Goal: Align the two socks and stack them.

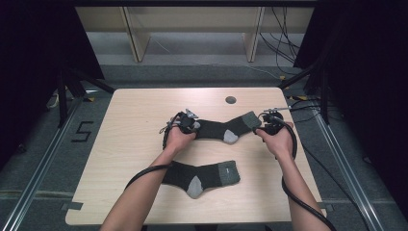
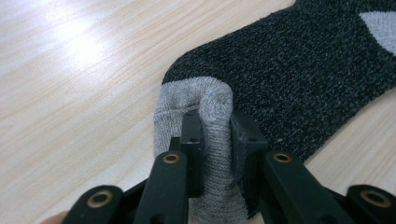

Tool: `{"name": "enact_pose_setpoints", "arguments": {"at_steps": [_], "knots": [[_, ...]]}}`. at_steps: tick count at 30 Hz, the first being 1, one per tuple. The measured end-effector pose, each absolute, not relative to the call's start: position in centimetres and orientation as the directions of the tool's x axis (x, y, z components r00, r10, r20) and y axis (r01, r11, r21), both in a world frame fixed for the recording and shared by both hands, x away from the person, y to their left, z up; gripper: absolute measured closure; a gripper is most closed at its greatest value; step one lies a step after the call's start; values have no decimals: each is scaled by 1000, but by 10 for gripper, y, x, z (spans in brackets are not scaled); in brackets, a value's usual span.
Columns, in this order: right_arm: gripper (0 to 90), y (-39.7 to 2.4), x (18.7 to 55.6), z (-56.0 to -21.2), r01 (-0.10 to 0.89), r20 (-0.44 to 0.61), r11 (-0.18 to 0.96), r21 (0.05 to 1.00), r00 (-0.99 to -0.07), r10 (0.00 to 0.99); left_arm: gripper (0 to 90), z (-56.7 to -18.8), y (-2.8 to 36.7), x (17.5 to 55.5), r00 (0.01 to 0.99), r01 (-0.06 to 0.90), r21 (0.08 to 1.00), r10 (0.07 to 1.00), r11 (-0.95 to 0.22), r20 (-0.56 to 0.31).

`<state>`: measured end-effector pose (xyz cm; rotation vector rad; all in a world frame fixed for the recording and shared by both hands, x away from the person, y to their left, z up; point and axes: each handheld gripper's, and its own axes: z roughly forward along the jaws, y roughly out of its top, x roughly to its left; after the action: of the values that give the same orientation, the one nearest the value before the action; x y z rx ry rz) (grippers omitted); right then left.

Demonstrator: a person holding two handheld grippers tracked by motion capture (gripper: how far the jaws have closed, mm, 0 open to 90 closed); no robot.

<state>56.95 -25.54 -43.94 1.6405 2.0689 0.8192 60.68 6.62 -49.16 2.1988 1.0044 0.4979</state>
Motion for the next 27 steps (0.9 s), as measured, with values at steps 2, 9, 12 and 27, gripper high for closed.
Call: {"name": "enact_pose_setpoints", "arguments": {"at_steps": [2,9,12,27], "knots": [[461,-257,569,-440,747,57,163,645,-259,964,786,-489,68,605,637,515,704,768,-490,68],[486,-259,569,-439,754,66,145,641,-242,968,790,-471,76,600,648,485,730,758,-482,71],[488,-258,569,-438,753,63,145,642,-241,968,793,-460,79,596,654,462,745,752,-482,82],[483,-257,565,-439,733,53,151,663,-247,968,797,-395,82,573,678,327,809,718,-489,160]]}}
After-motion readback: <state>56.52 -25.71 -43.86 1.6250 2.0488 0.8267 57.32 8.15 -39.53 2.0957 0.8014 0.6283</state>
